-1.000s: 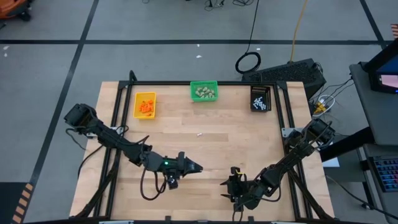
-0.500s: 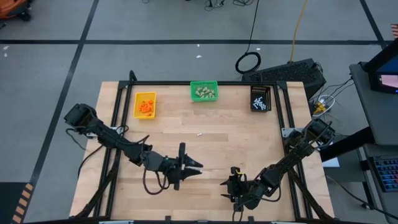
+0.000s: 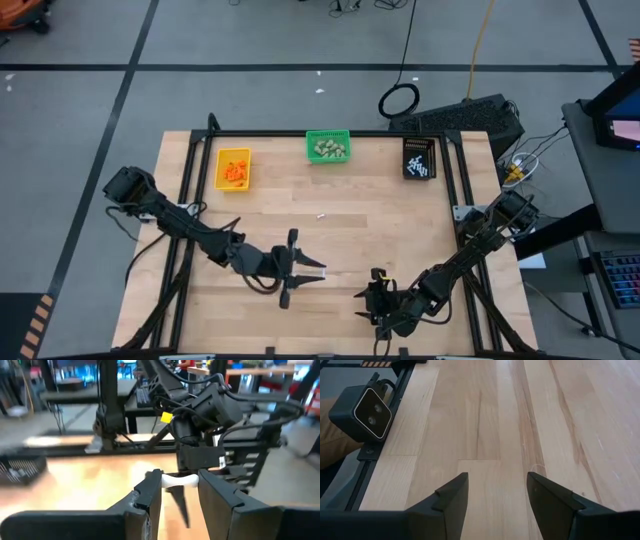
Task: Sort Halloween decoration
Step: Put the white bone toy into the black bin
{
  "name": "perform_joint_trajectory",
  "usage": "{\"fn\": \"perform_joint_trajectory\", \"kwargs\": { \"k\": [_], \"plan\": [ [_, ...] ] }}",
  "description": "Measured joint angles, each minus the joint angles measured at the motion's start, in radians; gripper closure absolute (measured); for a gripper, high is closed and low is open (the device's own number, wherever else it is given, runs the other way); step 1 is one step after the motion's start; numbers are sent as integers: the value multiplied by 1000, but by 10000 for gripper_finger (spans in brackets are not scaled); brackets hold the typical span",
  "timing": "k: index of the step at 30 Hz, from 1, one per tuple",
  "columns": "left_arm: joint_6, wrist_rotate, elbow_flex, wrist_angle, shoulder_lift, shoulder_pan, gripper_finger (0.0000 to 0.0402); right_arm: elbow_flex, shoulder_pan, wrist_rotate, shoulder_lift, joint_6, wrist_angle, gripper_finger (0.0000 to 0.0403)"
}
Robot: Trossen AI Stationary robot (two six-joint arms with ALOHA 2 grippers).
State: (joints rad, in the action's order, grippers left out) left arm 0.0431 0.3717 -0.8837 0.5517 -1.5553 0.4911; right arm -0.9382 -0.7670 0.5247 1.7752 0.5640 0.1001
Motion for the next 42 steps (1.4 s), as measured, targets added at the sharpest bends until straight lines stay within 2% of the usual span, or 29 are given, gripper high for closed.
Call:
{"fn": "perform_joint_trajectory", "kwargs": {
  "k": [3,9,19,22,30,34,37,42],
  "plan": [
    [110,0,0,-15,0,0,288,0,0,1,0,0,0,213],
    [148,0,0,-16,0,0,288,0,0,2,0,0,0,213],
    [484,0,0,-15,0,2,288,0,0,3,0,0,0,213],
    [526,0,0,-15,0,2,288,0,0,3,0,0,0,213],
    [510,0,0,-15,0,0,288,0,0,3,0,23,0,213],
    [335,0,0,-14,0,-12,288,0,1,-2,14,6,46,213],
    [223,0,0,-20,0,-20,288,0,2,33,18,-172,76,213],
    [34,-2,0,-31,-14,-19,288,0,-7,243,18,-567,188,213]
  ]
}}
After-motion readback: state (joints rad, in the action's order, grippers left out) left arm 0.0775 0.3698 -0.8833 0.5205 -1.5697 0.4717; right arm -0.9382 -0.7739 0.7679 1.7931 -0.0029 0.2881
